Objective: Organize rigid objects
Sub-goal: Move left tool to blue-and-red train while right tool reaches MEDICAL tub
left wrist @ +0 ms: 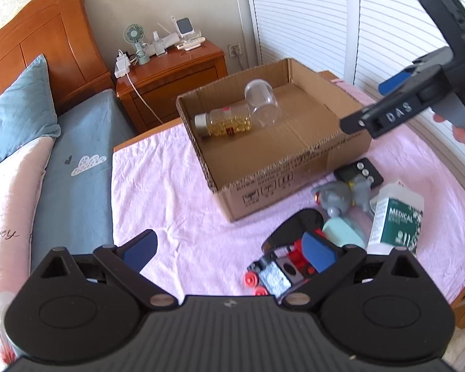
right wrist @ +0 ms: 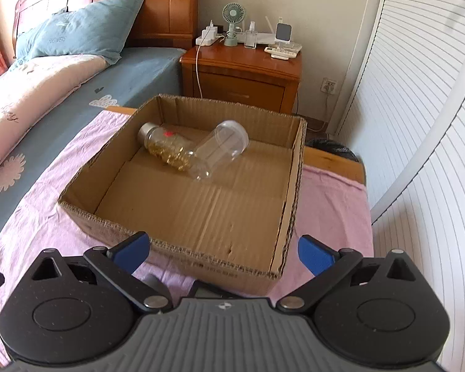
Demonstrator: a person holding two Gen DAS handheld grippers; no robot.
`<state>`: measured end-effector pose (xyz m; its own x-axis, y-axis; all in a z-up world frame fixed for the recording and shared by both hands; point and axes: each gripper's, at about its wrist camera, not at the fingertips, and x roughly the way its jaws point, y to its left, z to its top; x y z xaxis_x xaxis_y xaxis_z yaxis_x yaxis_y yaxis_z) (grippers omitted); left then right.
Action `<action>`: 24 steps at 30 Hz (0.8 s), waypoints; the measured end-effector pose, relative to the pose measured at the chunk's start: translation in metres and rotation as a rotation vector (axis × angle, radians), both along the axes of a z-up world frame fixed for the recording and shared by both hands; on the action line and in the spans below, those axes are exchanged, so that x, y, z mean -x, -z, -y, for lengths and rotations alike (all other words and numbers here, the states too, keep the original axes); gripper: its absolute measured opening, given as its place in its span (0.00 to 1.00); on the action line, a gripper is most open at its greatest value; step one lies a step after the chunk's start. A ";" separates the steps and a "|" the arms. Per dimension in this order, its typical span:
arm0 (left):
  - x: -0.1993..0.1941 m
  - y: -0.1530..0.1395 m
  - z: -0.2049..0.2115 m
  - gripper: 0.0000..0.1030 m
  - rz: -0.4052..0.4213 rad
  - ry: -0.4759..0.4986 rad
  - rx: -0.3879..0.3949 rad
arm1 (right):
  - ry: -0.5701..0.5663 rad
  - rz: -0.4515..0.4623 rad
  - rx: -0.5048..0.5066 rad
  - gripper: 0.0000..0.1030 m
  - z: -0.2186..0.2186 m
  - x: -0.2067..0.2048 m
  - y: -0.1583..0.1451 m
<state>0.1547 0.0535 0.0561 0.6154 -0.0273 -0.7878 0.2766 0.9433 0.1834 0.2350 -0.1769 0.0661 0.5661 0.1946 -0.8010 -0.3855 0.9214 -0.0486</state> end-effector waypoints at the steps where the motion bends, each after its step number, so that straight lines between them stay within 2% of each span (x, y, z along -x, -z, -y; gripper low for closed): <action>1: 0.003 0.003 -0.001 0.97 -0.005 -0.005 -0.005 | -0.005 -0.009 -0.001 1.00 0.001 0.007 0.004; 7: 0.009 0.032 -0.009 0.97 -0.034 -0.043 0.008 | 0.009 -0.048 0.013 1.00 0.007 0.050 0.033; 11: -0.002 0.047 -0.010 0.97 -0.048 -0.056 0.069 | 0.041 -0.062 0.004 1.00 0.013 0.073 0.048; 15: -0.016 0.064 -0.005 0.97 -0.091 -0.058 0.101 | 0.076 -0.058 -0.027 1.00 0.017 0.088 0.051; 19: -0.023 0.079 -0.004 0.97 -0.108 -0.077 0.077 | 0.086 -0.059 -0.061 1.00 0.018 0.098 0.050; 24: -0.024 0.091 -0.019 0.97 -0.141 -0.118 0.095 | 0.087 -0.067 -0.062 1.00 0.018 0.105 0.051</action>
<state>0.1784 0.0726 -0.0347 0.5024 -0.0401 -0.8637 0.1800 0.9819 0.0591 0.1295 -0.1949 0.0149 0.5287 0.1975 -0.8255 -0.3041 0.9521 0.0330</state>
